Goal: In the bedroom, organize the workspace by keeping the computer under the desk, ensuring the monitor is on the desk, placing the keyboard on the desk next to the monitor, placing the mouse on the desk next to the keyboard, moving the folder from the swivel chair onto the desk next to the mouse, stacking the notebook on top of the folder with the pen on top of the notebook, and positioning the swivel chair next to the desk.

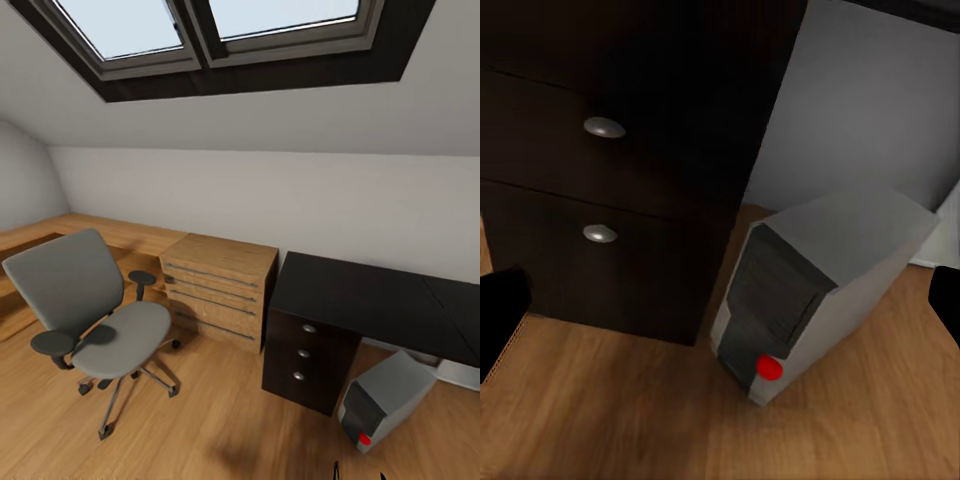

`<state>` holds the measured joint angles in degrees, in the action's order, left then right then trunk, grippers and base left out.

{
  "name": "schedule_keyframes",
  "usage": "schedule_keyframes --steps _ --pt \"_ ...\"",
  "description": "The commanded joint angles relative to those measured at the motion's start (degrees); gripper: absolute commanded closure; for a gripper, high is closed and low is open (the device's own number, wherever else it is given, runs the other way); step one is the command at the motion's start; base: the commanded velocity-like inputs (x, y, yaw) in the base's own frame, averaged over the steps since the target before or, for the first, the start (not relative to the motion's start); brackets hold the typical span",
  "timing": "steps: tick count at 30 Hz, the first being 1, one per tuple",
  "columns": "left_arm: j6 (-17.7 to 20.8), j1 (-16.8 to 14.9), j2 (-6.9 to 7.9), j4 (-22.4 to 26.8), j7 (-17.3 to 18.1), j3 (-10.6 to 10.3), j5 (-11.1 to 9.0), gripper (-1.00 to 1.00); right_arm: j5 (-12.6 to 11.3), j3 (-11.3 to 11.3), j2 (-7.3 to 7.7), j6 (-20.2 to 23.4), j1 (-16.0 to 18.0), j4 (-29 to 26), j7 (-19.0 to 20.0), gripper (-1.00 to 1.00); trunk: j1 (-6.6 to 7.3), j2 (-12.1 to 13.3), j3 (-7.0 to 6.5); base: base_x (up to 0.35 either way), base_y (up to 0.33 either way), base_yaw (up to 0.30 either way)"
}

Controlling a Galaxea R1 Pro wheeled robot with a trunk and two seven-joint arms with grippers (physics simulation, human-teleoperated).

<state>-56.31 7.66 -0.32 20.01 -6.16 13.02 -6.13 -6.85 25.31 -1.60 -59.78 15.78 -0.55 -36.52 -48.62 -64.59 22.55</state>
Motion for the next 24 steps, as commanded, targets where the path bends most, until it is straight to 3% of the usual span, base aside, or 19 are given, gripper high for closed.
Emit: schedule_keyframes --steps 1,19,24 --pt "0.0 0.02 0.02 -0.69 -0.08 -0.26 -0.29 -1.0 -0.59 0.47 -0.04 -0.22 0.04 0.03 -0.28 -1.0 -0.01 -0.04 0.0 0.0 0.0 0.25" --pt "0.48 0.04 0.35 -3.63 -0.39 -0.22 -0.37 -1.0 -1.72 -1.09 0.02 -0.22 0.04 0.02 -1.26 -1.0 -0.01 -0.04 -0.97 0.0 0.0 0.25" --pt "0.51 0.04 0.18 -3.66 -0.15 -0.28 -0.32 -1.0 -1.74 -4.27 0.12 -0.22 0.04 0.01 -1.33 -1.0 -0.01 -0.04 -1.23 0.0 0.0 0.25"
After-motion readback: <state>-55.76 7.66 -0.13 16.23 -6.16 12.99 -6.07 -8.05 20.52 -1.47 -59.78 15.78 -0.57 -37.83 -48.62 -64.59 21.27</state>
